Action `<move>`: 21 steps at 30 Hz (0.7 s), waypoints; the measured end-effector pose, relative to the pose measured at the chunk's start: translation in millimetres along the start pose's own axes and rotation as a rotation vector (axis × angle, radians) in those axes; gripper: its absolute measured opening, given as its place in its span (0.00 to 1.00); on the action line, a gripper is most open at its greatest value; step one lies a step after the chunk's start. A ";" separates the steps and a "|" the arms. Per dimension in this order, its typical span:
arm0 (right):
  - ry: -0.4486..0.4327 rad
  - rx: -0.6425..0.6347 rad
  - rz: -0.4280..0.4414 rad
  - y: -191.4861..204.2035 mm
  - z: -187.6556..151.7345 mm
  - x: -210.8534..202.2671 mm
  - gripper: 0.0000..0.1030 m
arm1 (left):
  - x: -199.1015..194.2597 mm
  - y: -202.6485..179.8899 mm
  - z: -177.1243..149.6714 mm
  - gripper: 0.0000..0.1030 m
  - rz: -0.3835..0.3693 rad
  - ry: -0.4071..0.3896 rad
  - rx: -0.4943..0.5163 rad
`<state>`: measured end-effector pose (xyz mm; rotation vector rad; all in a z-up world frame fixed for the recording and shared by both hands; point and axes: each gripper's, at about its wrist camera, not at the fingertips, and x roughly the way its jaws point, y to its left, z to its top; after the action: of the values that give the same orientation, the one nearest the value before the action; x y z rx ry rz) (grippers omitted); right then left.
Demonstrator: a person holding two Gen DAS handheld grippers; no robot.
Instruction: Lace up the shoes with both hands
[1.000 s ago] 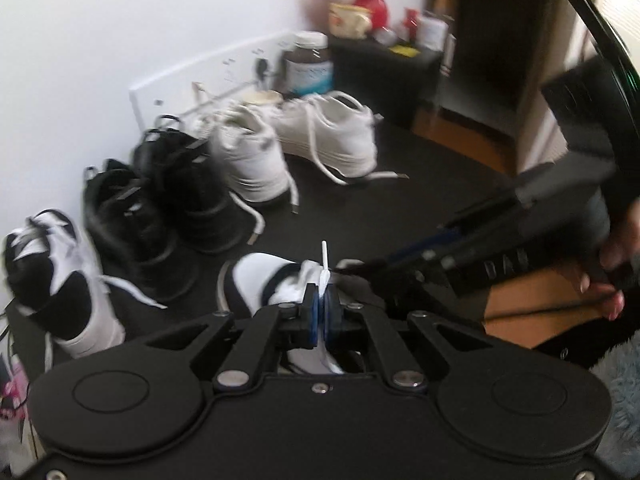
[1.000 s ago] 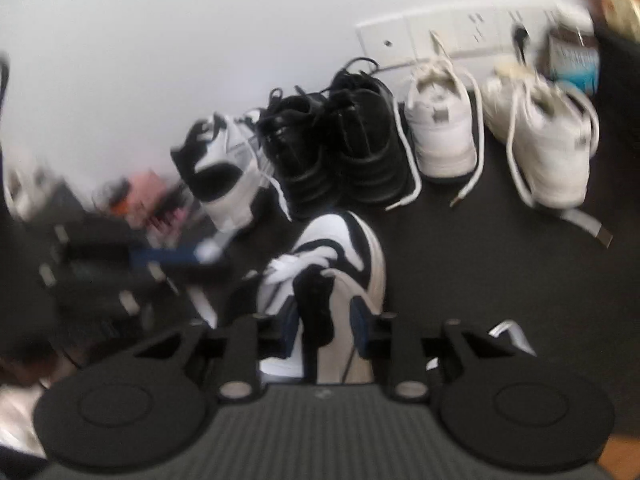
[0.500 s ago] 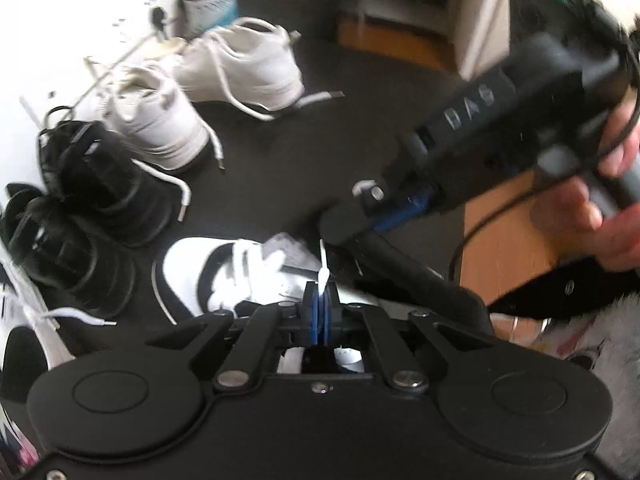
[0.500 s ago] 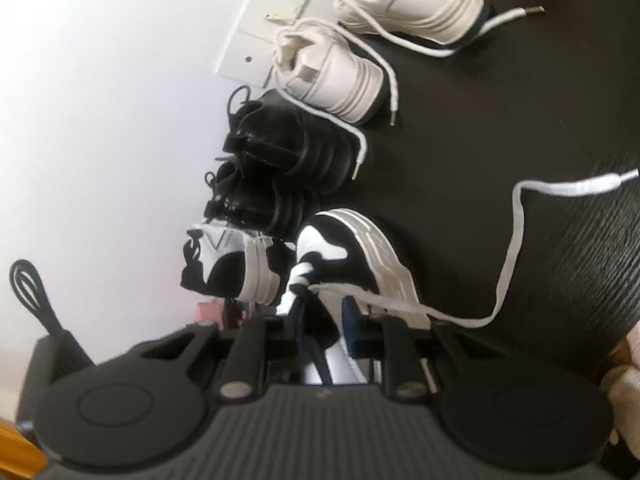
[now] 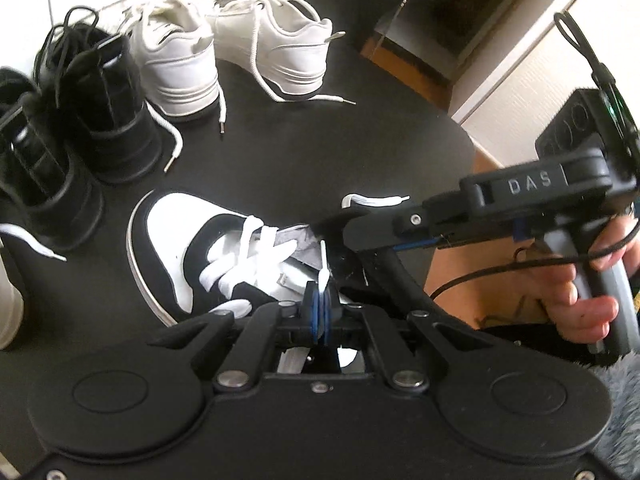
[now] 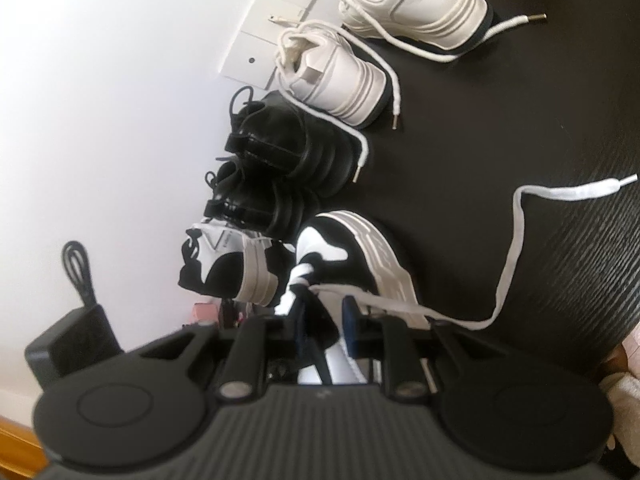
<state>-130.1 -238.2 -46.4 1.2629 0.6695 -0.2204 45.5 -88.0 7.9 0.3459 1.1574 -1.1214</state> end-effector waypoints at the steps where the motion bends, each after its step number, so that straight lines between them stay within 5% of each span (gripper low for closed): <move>1: 0.000 -0.004 -0.002 0.7 -0.2 -0.1 0.17 | -0.1 1.3 0.0 0.02 -0.006 -0.001 -0.010; 7: 0.001 -0.003 -0.003 0.3 0.1 -0.3 0.17 | 0.6 10.5 -0.8 0.02 -0.043 -0.007 -0.081; 15: 0.041 0.269 0.083 -30.2 3.3 3.0 0.18 | 2.2 15.4 -4.0 0.03 -0.065 -0.019 -0.115; 21: 0.051 0.320 0.089 -33.1 2.2 4.0 0.18 | 1.3 22.1 -7.6 0.03 -0.093 -0.036 -0.157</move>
<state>-142.9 -249.8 -75.1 1.6061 0.6366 -0.2287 59.8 -73.1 -3.2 0.1517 1.2312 -1.1047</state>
